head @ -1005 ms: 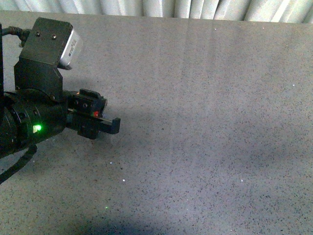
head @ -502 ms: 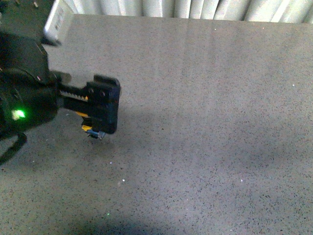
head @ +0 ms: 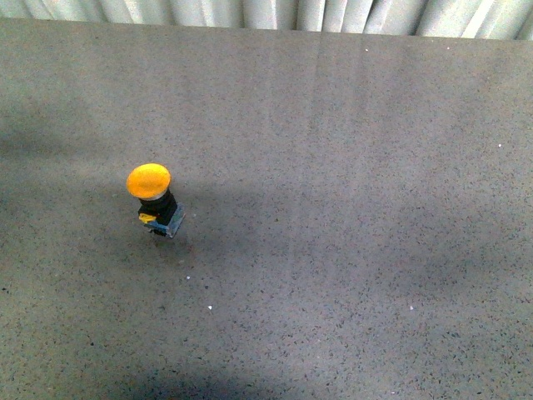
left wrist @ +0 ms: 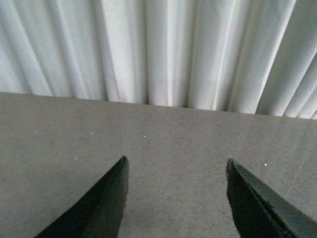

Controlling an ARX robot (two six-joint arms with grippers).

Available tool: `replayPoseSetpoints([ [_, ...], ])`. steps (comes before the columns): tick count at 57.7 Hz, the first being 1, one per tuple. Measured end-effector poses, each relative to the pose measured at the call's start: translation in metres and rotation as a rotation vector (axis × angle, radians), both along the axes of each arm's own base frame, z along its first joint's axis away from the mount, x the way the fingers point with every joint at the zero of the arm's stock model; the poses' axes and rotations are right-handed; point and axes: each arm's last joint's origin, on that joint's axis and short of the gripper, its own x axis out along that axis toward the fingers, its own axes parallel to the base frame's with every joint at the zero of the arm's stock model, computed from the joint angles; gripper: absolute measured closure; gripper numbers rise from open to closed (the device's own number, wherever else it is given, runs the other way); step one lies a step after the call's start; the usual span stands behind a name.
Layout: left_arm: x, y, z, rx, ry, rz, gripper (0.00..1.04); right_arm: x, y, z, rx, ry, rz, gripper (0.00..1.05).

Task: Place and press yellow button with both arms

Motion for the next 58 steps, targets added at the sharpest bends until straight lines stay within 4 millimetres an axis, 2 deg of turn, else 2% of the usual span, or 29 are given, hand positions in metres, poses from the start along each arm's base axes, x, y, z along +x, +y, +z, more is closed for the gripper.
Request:
replayPoseSetpoints([
  [3,-0.011,0.004,-0.001,0.002,-0.020,0.011,0.60,0.012,0.003,0.007,-0.034,0.036,0.042,0.09],
  [8,-0.020,0.004,-0.003,0.004,-0.031,0.007,0.74,0.039,0.012,0.023,-0.103,-0.001,0.121,0.09],
  [18,-0.034,0.005,-0.011,0.008,-0.025,0.004,1.03,0.085,0.039,0.029,-0.220,-0.045,0.269,0.09],
  [25,-0.041,0.005,-0.014,0.011,-0.029,0.004,1.03,0.118,0.069,0.024,-0.260,-0.046,0.398,0.09],
  [31,-0.049,0.005,-0.018,0.011,-0.025,0.004,1.03,0.157,0.114,0.017,-0.271,-0.030,0.548,0.09],
  [38,-0.054,0.005,-0.019,0.011,-0.029,0.004,1.03,0.182,0.140,0.009,-0.270,-0.008,0.599,0.09],
  [42,-0.058,0.005,-0.025,0.011,-0.043,0.004,1.03,0.204,0.158,0.003,-0.257,0.006,0.610,0.09],
  [48,-0.061,0.005,-0.028,0.012,-0.032,0.005,1.03,0.219,0.170,0.001,-0.224,0.020,0.616,0.10],
  [58,-0.067,0.005,-0.026,0.012,-0.042,0.005,1.03,0.229,0.190,-0.002,-0.196,0.046,0.655,0.35],
])
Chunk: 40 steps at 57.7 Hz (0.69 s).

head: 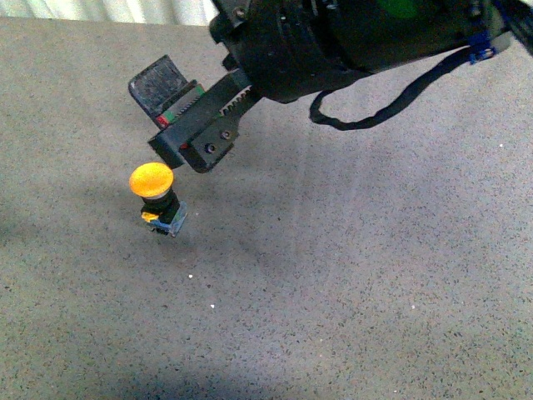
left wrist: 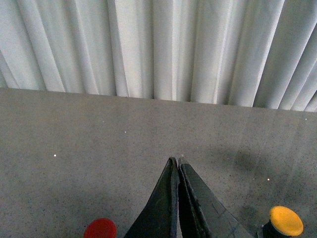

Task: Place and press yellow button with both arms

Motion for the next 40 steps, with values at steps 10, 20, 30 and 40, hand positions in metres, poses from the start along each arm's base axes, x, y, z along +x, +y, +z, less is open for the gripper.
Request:
replayPoseSetpoints([
  [10,-0.005,0.000,0.001,0.000,-0.002,0.000,1.03,0.003,0.017,-0.009,0.005,0.063,0.030,0.65],
  [20,-0.010,0.000,0.001,0.000,-0.005,0.000,1.03,0.005,0.025,-0.020,-0.005,0.112,0.044,0.91],
  [30,-0.013,0.000,0.001,0.000,-0.004,0.000,1.03,0.006,0.032,-0.025,0.007,0.148,0.053,1.03],
  [40,-0.016,0.000,0.001,0.000,-0.005,0.000,1.03,0.007,0.038,-0.031,0.001,0.169,0.066,1.03],
])
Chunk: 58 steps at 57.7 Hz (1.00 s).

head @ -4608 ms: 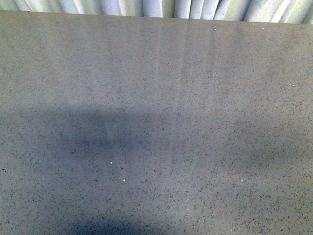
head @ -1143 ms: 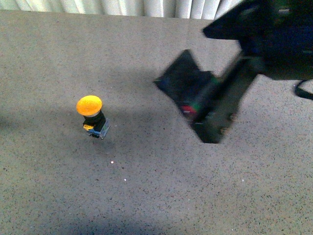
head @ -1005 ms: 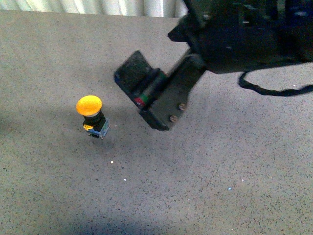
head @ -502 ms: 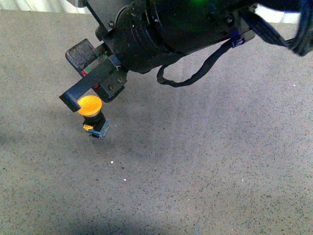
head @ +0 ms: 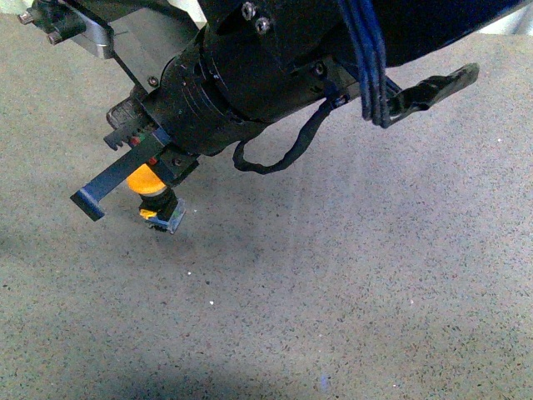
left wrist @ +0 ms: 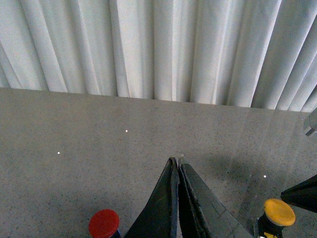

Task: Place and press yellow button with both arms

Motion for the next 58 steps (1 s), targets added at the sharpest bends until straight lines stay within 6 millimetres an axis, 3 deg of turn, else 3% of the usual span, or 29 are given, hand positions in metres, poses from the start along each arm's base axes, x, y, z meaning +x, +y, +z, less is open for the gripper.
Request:
replayPoseSetpoints([
  [19,-0.013,0.000,-0.004,0.000,0.021,0.000,1.03,0.001,0.003,-0.014,-0.023,0.059,-0.008,1.03],
  [40,-0.013,0.000,-0.004,0.000,0.019,0.002,1.03,0.000,-0.003,-0.019,0.012,0.068,-0.036,1.03],
  [48,-0.013,0.000,-0.004,0.000,0.019,0.002,1.03,0.002,-0.023,0.001,0.104,0.051,-0.132,1.03],
  [58,-0.013,0.000,-0.004,0.000,0.019,0.002,1.03,-0.011,-0.068,0.056,0.263,-0.059,-0.243,1.03],
])
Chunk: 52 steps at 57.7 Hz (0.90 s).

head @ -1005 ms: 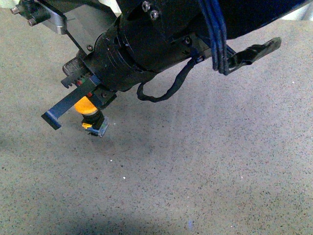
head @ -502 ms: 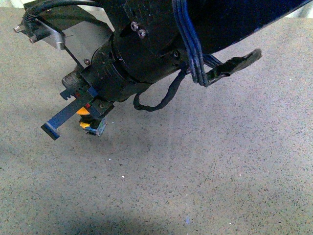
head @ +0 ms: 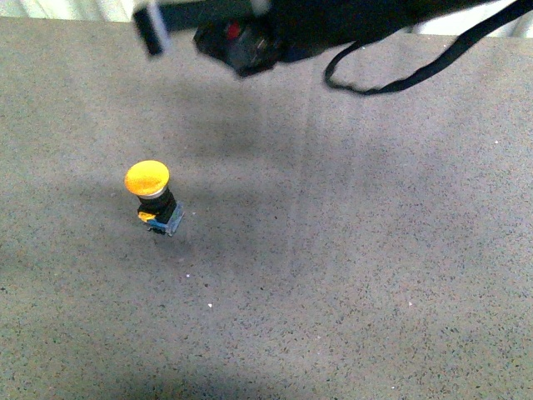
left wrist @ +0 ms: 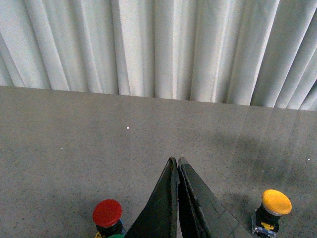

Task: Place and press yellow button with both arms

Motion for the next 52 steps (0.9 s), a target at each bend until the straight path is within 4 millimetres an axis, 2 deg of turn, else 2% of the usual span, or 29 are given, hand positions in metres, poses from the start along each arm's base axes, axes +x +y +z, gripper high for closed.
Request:
replayPoseSetpoints([
  [4,0.000,0.000,0.000,0.000,0.000,0.000,1.03,-0.013,-0.019,0.017,0.036,-0.042,-0.039,1.03],
  [7,0.000,0.000,0.000,0.000,0.000,0.000,1.03,-0.026,-0.035,0.027,0.059,-0.071,-0.072,0.94],
  [11,0.000,0.000,0.000,0.000,0.000,0.000,1.03,-0.055,-0.063,0.037,0.081,-0.106,-0.157,0.78],
  [14,0.000,0.000,0.000,0.000,0.000,0.000,1.03,-0.066,-0.074,0.040,0.066,-0.327,-0.416,0.90],
  [19,0.000,0.000,0.000,0.000,0.000,0.000,1.03,-0.082,-0.090,0.033,0.068,-0.461,-0.635,1.04],
  [20,0.000,0.000,0.000,0.000,0.000,0.000,1.03,-0.086,-0.094,0.030,0.065,-0.475,-0.662,1.03],
  [36,0.000,0.000,0.000,0.000,0.000,0.000,1.03,-0.131,-0.130,0.001,0.054,-0.477,-0.699,1.03],
  [52,0.000,0.000,0.000,0.000,0.000,0.000,1.03,-0.162,-0.147,-0.014,0.055,-0.477,-0.699,1.03],
])
